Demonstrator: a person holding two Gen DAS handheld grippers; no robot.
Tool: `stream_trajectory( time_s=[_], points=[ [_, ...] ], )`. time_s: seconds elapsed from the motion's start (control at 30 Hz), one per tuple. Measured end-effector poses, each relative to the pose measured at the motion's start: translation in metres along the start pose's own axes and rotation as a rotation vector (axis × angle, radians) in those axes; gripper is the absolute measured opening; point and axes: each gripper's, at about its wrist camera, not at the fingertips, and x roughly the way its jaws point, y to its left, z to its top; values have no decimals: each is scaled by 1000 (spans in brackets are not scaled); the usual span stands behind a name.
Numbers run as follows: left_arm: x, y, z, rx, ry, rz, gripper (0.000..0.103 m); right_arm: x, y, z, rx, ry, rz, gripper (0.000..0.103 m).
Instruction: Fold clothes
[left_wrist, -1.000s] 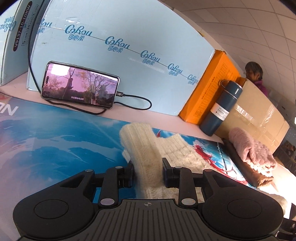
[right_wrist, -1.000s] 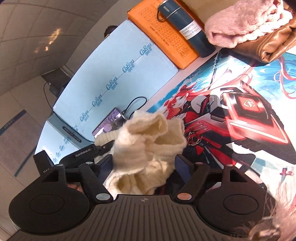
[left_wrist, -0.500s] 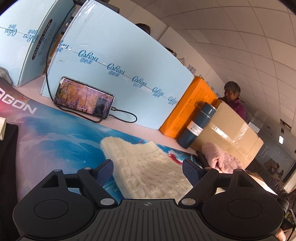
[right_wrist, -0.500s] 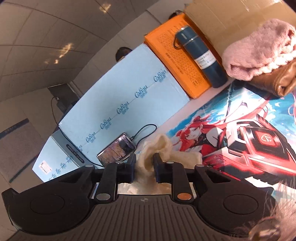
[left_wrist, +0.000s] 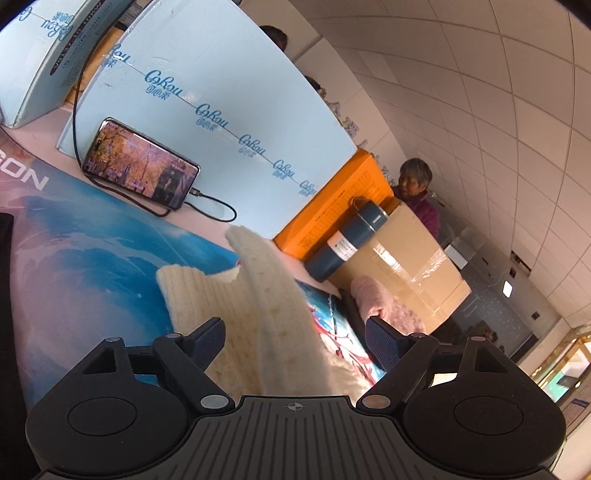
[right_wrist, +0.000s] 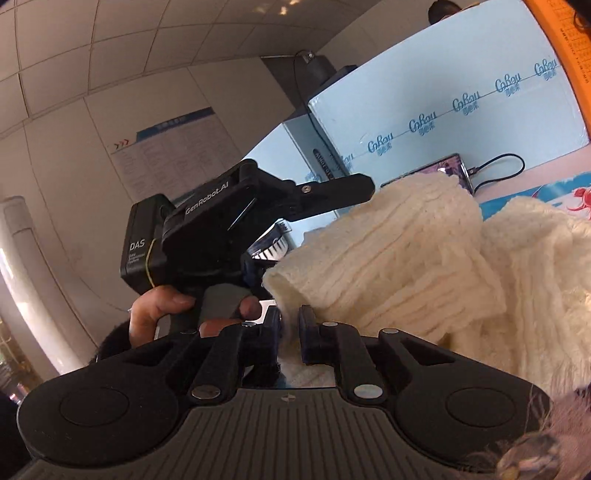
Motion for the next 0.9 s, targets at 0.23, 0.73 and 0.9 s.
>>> stream_trajectory(
  time_s=[0.23, 0.73, 0.9],
  points=[
    [-8, 2, -16, 133, 8, 101, 9, -43, 9, -3, -107, -58, -22, 75],
    [-108, 12, -50, 13, -185, 128, 10, -59, -93, 16, 145, -94, -855, 53],
    [-110, 18, -57, -15, -172, 124, 10, -35, -100, 34, -10, -29, -910, 20]
  ],
)
